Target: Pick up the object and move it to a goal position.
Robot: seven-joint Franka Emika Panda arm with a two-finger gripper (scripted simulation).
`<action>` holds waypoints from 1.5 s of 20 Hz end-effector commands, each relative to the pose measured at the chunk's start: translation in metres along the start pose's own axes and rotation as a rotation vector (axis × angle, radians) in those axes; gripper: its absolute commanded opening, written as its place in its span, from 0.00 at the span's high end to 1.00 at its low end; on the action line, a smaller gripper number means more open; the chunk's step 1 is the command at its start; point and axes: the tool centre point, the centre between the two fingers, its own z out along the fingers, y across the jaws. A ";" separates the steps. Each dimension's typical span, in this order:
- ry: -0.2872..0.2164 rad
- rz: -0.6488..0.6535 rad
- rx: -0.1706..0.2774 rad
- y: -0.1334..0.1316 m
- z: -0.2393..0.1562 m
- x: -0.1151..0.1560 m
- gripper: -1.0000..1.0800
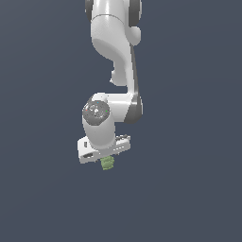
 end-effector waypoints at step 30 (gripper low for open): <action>0.001 -0.004 0.000 -0.001 0.048 0.001 1.00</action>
